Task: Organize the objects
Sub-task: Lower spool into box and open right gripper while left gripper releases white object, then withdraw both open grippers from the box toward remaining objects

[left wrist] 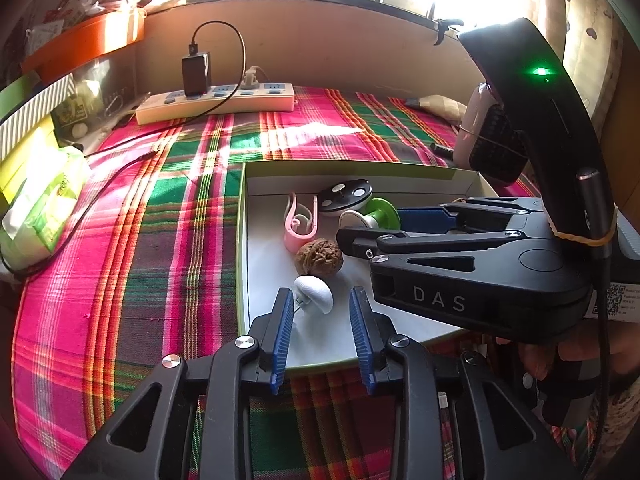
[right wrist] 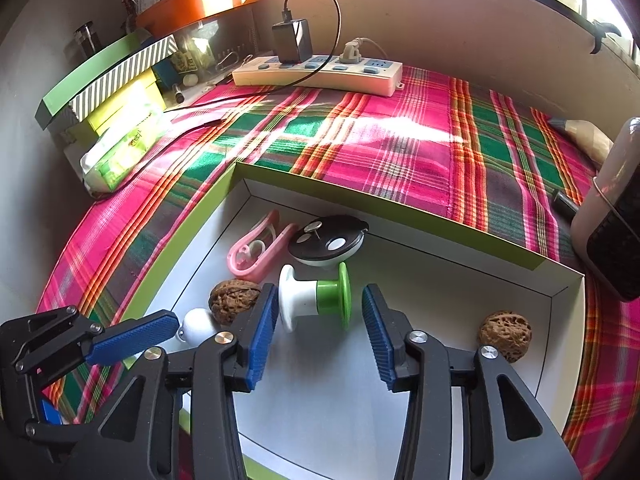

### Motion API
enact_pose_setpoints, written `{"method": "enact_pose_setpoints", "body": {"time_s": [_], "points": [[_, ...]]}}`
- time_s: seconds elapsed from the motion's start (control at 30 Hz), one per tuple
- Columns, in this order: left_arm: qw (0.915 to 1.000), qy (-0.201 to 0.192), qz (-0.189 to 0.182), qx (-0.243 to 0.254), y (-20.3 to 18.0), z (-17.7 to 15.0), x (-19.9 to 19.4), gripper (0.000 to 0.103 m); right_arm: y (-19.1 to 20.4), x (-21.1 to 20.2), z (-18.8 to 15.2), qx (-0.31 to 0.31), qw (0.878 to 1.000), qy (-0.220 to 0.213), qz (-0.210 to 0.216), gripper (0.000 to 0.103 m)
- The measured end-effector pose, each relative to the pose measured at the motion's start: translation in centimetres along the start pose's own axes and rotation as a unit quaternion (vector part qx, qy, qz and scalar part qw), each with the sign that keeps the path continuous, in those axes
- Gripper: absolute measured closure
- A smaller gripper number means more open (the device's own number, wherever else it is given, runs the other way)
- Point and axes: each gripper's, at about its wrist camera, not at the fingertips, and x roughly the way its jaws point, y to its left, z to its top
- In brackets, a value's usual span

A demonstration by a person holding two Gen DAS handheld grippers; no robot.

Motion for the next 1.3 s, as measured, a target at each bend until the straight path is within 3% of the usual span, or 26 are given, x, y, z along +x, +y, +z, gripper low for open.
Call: {"method": "enact_pose_setpoints", "body": {"time_s": [1.3], "points": [[0.9998, -0.016, 0.005, -0.004, -0.1, -1.1, -2.6, 0.07, -0.1, -3.9, -1.7, 0.031, 0.999, -0.037, -0.015, 0.053]]}}
